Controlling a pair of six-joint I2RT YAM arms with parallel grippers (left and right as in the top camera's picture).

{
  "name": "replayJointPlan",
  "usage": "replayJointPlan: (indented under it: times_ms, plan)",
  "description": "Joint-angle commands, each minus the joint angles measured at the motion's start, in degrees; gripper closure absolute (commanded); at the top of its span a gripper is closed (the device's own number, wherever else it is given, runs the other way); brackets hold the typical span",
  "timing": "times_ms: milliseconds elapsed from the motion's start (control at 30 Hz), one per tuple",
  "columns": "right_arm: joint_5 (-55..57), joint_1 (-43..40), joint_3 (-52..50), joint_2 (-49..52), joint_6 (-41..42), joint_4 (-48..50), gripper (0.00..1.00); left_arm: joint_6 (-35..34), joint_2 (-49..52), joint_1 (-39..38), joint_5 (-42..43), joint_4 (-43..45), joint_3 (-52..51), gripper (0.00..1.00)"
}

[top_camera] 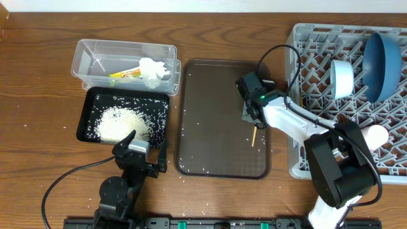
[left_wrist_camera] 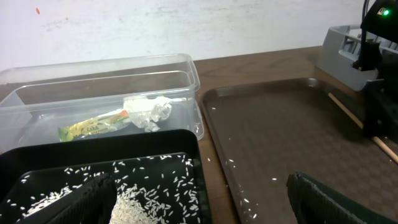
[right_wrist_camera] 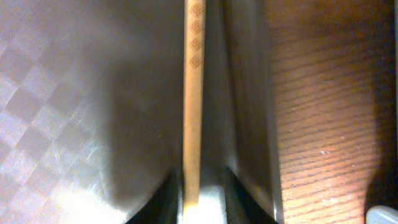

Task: Sort waste into correct bins and load items into the dishwasher rack
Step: 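Close the right gripper on the chopsticks and lift them, then place the chopsticks upright in the dish rack and release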

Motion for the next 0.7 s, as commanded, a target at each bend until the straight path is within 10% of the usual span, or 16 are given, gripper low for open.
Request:
replayJointPlan:
  times_ms: [0,667]
  plan:
    - [-3.3,-0.8,-0.8,2.7,0.2,-0.7,0.97,-0.3,-0.3,0.3,-0.6,-0.4,-1.4,0.09]
    - [0.1,-15.3,4.0,-23.6,-27.2,-0.3,0.99,-0.3,-0.3,0.3,-0.6,-0.4,-1.4,0.09]
